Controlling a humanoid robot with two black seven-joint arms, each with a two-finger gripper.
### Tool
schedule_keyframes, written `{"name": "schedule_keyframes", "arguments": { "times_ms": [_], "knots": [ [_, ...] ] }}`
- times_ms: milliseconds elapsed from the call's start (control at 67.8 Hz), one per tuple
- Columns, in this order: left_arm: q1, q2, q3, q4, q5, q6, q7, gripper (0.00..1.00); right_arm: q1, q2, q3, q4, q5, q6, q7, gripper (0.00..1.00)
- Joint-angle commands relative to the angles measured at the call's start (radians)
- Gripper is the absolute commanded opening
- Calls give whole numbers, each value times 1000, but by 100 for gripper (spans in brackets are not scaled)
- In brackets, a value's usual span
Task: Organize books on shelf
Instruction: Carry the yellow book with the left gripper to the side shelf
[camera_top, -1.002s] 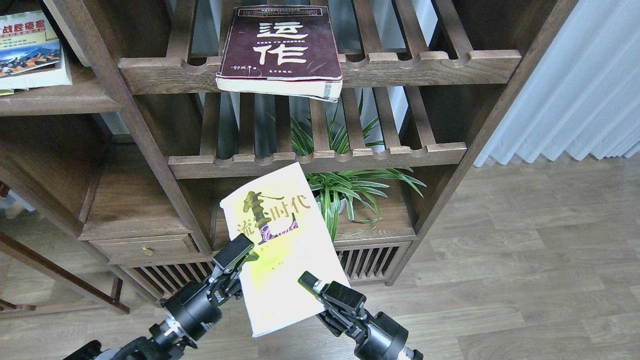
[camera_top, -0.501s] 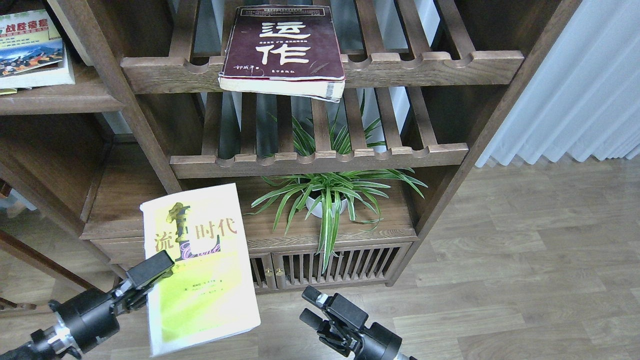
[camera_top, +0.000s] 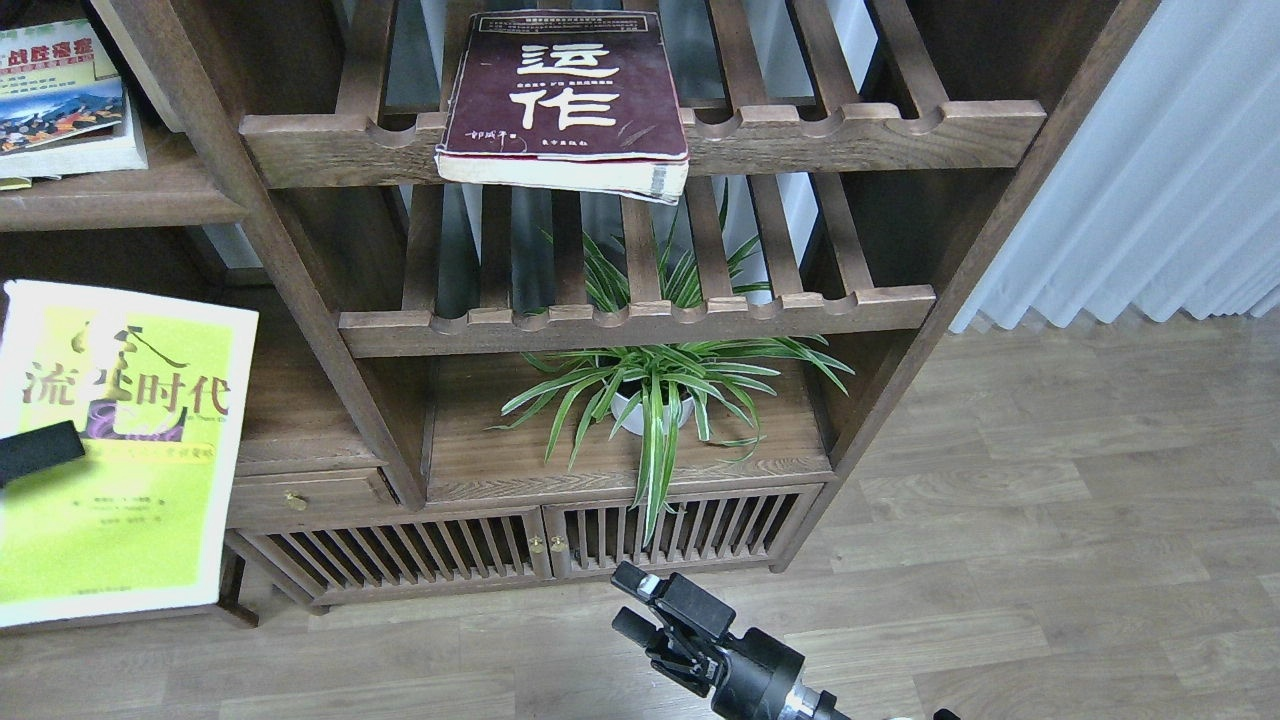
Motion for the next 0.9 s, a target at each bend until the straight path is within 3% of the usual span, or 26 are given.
{"name": "schedule_keyframes", "arguments": {
  "times_ms": [0, 545, 781, 884],
  "knots": [
    [0, 64, -48, 31, -5, 0, -1, 1, 19, 0, 0, -9, -1, 0, 0, 99],
    [-37, 237, -237, 144, -20, 0, 0, 0, 45, 0, 0, -23, -1, 0, 0, 99],
    [-187, 277, -215, 193, -18, 0, 10, 0, 45, 0, -2, -23, -1, 0, 0, 99],
    [-348, 288, -109, 196, -15, 0, 22, 0, 44, 0, -2, -23, -1, 0, 0, 99]
  ]
}}
